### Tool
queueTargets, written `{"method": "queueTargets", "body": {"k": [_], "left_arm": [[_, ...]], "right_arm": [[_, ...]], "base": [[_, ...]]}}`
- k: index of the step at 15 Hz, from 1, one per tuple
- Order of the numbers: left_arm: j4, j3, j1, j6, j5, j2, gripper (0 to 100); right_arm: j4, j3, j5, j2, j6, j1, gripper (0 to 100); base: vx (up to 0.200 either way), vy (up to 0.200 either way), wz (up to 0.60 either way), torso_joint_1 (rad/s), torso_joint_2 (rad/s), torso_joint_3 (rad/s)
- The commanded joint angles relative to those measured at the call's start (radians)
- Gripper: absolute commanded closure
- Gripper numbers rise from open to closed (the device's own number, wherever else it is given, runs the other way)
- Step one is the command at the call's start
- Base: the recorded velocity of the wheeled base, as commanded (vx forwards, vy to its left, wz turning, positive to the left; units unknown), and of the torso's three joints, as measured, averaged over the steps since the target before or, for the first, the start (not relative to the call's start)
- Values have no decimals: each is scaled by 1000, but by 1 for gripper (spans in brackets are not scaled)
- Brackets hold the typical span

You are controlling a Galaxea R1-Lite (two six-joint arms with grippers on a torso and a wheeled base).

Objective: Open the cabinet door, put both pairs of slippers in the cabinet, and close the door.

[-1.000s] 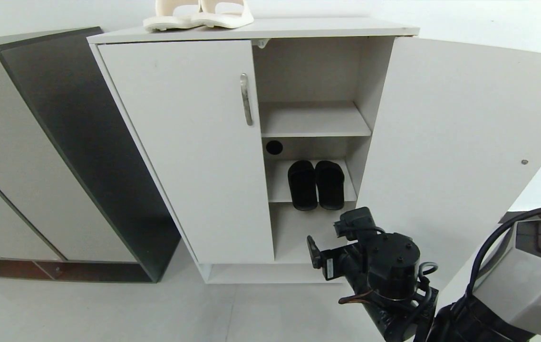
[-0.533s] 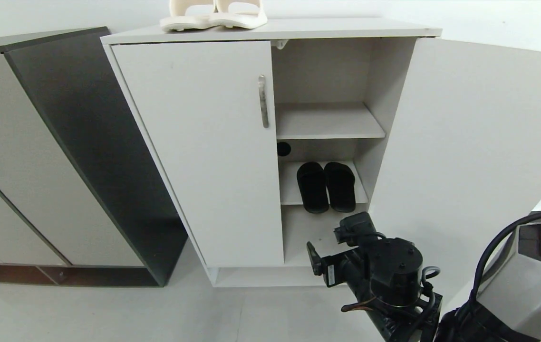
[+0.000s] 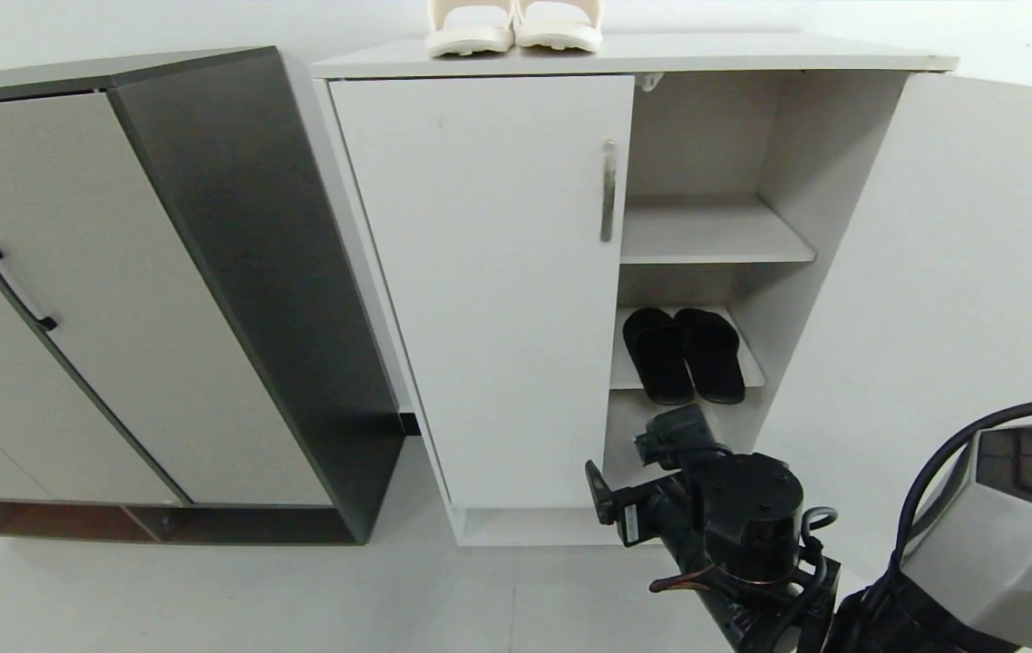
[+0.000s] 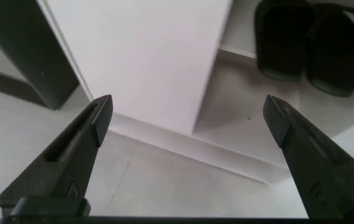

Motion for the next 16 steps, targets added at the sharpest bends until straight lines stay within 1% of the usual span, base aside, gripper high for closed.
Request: {"method": "queueTargets", "body": {"k": [1,3,16], "left_arm": [[0,0,0,0,0,1,100],[0,0,0,0,0,1,100],[0,0,0,1,0,1,100]], "right_arm": [[0,-1,0,16,-1,1,0],[-2,-1,-1,14,-9,2,0],[-43,1,-1,16,-36,-21,0]], "base": [[0,200,0,2,7,2],[0,200,0,2,2,2],[0,0,0,0,0,0]]}}
